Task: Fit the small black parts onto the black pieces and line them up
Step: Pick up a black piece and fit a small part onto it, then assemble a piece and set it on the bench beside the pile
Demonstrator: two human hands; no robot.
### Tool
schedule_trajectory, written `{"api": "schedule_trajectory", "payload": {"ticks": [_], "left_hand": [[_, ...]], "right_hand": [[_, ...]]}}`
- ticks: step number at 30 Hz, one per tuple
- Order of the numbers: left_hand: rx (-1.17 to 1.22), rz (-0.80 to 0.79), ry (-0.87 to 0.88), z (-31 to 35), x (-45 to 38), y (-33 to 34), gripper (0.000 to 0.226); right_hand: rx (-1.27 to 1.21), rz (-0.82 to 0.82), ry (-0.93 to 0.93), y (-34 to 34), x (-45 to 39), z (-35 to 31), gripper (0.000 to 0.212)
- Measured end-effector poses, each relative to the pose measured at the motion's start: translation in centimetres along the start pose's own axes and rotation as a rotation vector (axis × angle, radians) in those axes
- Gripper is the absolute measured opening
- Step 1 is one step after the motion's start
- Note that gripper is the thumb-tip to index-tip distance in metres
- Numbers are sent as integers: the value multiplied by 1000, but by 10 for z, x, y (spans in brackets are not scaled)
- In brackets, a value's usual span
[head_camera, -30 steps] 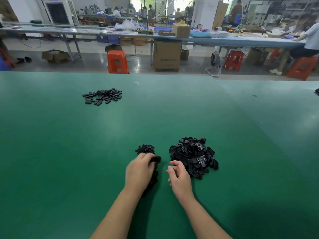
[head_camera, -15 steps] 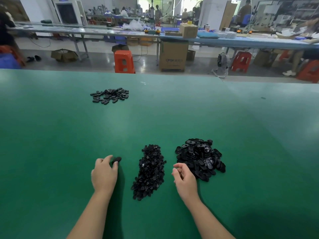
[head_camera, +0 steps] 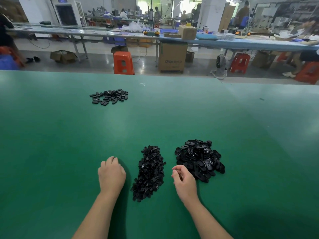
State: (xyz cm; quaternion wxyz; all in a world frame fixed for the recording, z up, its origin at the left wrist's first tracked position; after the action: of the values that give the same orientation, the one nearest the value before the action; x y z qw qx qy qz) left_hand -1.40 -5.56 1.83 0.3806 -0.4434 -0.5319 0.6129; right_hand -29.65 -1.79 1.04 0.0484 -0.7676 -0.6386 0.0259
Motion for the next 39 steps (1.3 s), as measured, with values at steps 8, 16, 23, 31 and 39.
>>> {"api": "schedule_trajectory", "payload": {"ticks": [8, 16, 23, 31, 39], "left_hand": [[286, 92, 159, 16, -3, -10, 36], [243, 23, 253, 44, 12, 4, 33], [467, 79, 57, 29, 11, 3, 17], [479, 75, 28, 27, 11, 2, 3], [461, 45, 8, 28, 10, 9, 14]], "right_hand": [[18, 0, -6, 1, 0, 0, 16], [3, -7, 2, 1, 1, 1, 16], [6, -8, 7, 1, 0, 2, 16], [191, -130, 0, 5, 0, -8, 18], [644, 71, -59, -68, -5, -24, 16]]}}
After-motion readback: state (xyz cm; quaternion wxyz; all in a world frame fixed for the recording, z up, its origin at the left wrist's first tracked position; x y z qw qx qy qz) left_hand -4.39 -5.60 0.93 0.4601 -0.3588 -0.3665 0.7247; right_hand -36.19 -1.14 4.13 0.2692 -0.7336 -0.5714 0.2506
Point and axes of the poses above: each hand's wrist, its own x-axis away from the middle knuckle, its own y-axis out of the palm, z = x × y, the point moved 5 cm from there along -x, towards the middle knuckle, and after that the axes turned 15 degrees about -x, right-handed, at the moved point
